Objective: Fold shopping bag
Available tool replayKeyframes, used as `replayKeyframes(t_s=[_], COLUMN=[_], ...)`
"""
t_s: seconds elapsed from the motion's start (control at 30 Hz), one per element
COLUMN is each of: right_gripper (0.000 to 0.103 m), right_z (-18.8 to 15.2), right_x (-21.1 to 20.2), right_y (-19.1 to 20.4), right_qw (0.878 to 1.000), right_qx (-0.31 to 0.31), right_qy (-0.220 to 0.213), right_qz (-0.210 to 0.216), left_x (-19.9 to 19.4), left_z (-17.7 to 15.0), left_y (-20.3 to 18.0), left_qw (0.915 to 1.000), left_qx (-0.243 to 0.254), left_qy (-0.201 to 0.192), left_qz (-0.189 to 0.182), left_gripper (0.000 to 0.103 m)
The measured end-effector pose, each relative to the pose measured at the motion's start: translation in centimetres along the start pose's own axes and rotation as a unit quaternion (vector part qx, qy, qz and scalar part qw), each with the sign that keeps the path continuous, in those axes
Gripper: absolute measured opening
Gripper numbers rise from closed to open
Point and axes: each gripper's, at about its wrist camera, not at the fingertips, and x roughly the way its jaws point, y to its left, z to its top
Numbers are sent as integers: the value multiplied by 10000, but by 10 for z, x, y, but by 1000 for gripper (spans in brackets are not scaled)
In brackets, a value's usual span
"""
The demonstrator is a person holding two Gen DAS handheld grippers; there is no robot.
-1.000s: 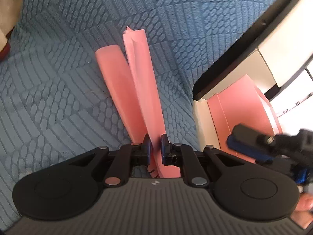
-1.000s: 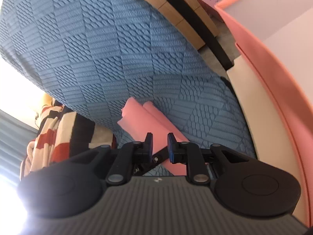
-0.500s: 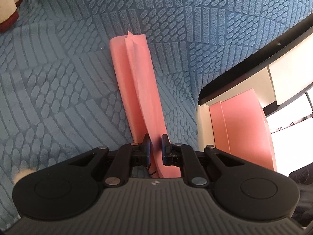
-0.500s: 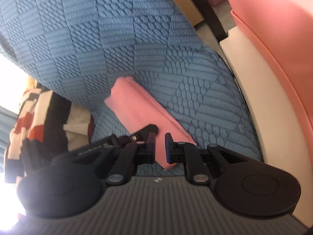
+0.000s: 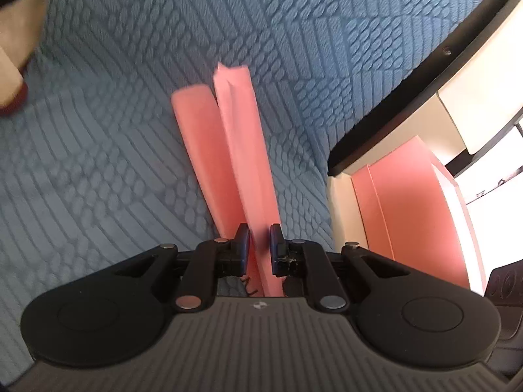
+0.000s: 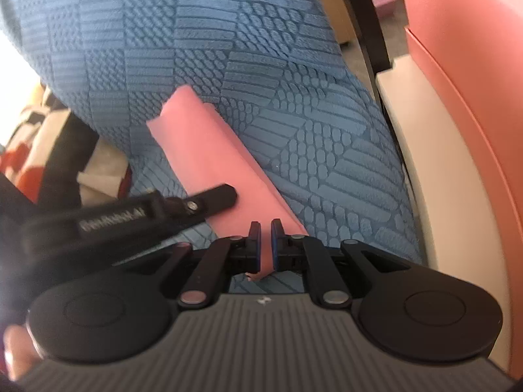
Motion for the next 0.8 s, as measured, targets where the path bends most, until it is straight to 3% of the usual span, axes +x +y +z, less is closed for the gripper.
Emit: replayKeyframes(t_s=[0.1, 0.33, 0.53, 0.67, 0.73, 0.8], right_gripper=[6, 6, 6, 6, 6, 6], right_z=[0, 1, -1, -2, -2, -2], right_x=[-1, -1, -1, -2, -2, -1], right_y=[2, -1, -1, -2, -3, -4], right_qw=[10000, 10000, 10000, 9999, 9999, 9999], right_qx=[-71, 59, 77, 118, 148, 171], right_qy=[-16, -3, 3, 9, 12, 19], right_qz=[-47, -31, -24, -13, -7, 3], left_x=[-14, -32, -27, -35, -24, -15], left_z=[2, 7, 7, 10, 10, 7], left_y=[-5, -17, -23, -22, -25, -25], left_qw=[9993, 9974, 9964, 9954, 9963, 9960], left_qx=[253, 593, 775, 800, 778, 868], left_qy=[-178, -417, -346, -465, -262, -214], left_qz=[193, -5, -21, -227, -266, -18], left_gripper=[14, 14, 14, 14, 14, 14])
